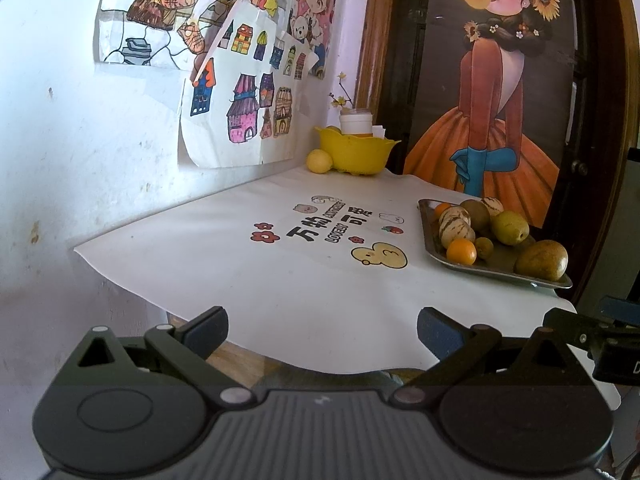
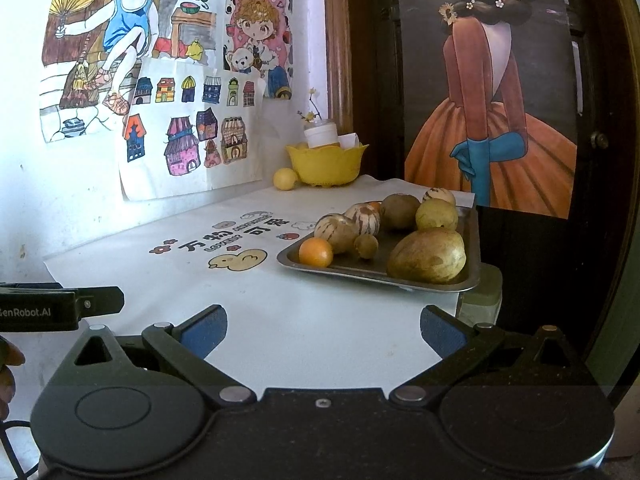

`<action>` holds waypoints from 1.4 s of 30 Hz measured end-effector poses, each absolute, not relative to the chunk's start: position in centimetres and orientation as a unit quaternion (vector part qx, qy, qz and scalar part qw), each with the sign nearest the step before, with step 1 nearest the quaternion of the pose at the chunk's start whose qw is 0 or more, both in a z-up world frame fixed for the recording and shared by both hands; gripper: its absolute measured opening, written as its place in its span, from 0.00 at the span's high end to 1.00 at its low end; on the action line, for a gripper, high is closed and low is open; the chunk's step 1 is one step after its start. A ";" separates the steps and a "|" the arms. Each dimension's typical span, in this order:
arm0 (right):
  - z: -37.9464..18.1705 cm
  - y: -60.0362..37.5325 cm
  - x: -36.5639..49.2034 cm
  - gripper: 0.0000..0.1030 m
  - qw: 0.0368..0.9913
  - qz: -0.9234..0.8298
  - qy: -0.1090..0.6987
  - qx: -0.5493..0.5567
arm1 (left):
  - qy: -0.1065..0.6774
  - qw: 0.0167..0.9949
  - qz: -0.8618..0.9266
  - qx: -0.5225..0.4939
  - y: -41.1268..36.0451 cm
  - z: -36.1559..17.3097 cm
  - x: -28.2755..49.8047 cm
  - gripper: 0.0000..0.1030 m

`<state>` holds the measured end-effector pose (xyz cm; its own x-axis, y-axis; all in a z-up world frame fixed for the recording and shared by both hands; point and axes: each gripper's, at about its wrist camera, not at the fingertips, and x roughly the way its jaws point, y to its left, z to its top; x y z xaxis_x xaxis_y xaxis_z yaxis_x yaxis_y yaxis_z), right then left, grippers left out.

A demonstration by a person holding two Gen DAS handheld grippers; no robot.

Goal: Organize fruits

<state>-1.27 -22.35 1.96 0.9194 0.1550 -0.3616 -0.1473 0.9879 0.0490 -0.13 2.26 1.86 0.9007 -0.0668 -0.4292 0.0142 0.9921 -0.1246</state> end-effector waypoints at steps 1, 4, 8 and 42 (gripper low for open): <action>2.0 -22.4 -1.2 0.01 0.980 0.077 0.185 0.010 | 0.222 0.973 -0.021 -0.059 2.3 1.9 -0.1 0.00; 2.0 -22.4 -1.2 0.01 0.980 0.077 0.186 0.011 | 0.222 0.973 -0.021 -0.059 2.3 1.9 -0.1 0.00; 1.9 -22.3 -1.3 0.01 0.979 0.077 0.187 0.011 | 0.223 0.973 -0.021 -0.061 2.3 1.8 -0.1 0.00; 1.8 -22.3 -1.2 0.01 0.979 0.077 0.189 0.013 | 0.231 0.970 -0.022 -0.069 2.1 1.5 -0.1 0.00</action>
<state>-1.19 -22.26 1.85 0.9165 0.1554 -0.3686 -0.1456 0.9878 0.0543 -0.15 2.15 1.50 0.8927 -0.0748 -0.4444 0.0108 0.9894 -0.1449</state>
